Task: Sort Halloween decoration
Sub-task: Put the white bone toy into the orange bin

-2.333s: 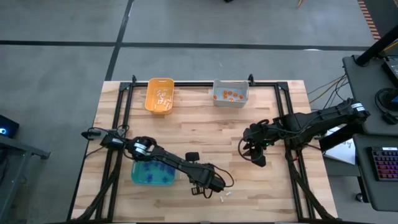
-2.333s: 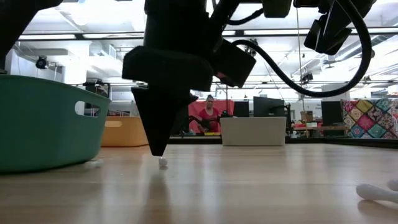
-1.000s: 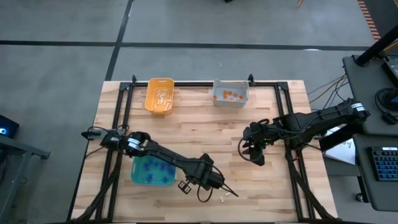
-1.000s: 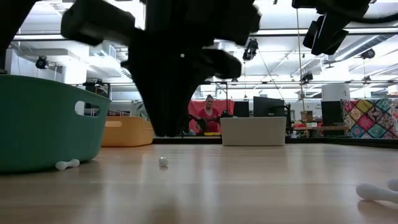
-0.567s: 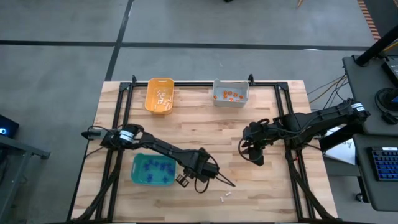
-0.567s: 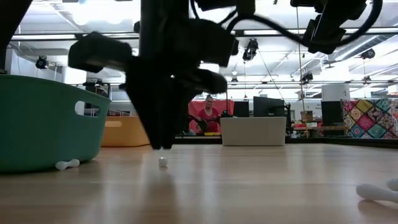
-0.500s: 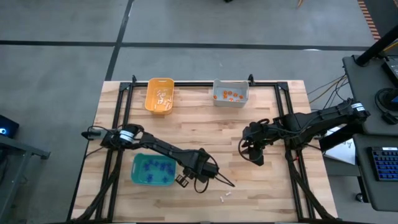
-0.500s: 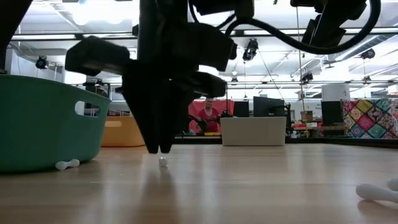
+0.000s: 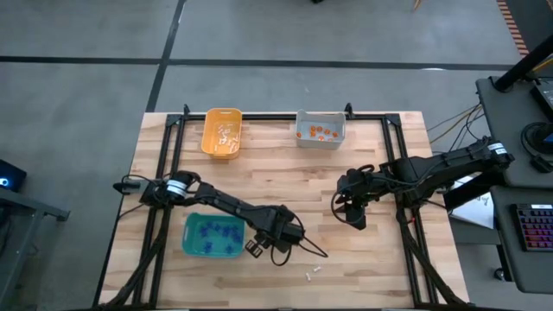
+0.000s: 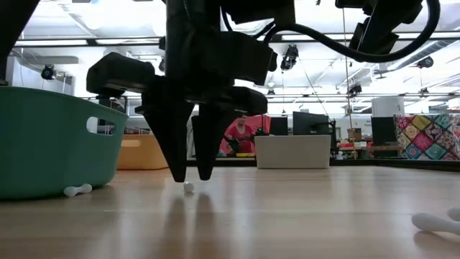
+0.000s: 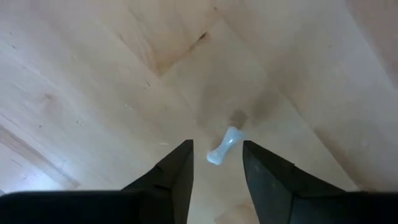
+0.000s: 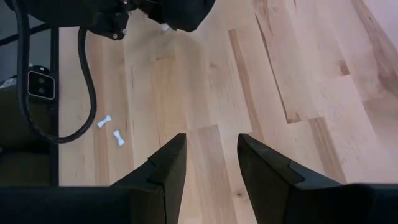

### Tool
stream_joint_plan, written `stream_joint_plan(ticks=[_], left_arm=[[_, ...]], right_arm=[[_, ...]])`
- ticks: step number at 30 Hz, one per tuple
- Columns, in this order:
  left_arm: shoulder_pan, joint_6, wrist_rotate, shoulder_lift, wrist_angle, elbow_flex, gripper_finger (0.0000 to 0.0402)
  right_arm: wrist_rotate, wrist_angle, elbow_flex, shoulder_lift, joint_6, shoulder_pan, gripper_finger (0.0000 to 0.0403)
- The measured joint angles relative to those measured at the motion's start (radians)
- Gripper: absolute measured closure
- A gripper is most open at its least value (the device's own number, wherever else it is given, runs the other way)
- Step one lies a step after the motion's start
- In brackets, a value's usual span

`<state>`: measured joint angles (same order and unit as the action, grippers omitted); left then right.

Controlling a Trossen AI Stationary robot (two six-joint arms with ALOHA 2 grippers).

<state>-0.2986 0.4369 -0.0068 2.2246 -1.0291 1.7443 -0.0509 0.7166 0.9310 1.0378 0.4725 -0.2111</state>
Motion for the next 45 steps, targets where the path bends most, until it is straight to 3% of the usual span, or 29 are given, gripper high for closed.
stream_joint_plan(ticks=[19,25,33,45], left_arm=[[0.014,0.009,0.023,0.026,0.019,-0.01,0.033],[0.015,0.014,-0.002,0.027,0.024,-0.009,0.0393],[0.023,0.017,-0.014,0.022,-0.032,0.017,0.04],[0.12,-0.038,-0.064,-0.267,-0.078,-0.004,0.0401]], right_arm=[[0.001,0.0,0.0,0.0,0.0,0.0,0.0266],[0.001,0.0,0.0,0.0,0.0,0.0,0.0266],[0.07,-0.001,0.0,0.0,-0.014,0.0,0.0266],[0.22,-0.017,-0.004,0.0,0.052,0.0,0.0266]])
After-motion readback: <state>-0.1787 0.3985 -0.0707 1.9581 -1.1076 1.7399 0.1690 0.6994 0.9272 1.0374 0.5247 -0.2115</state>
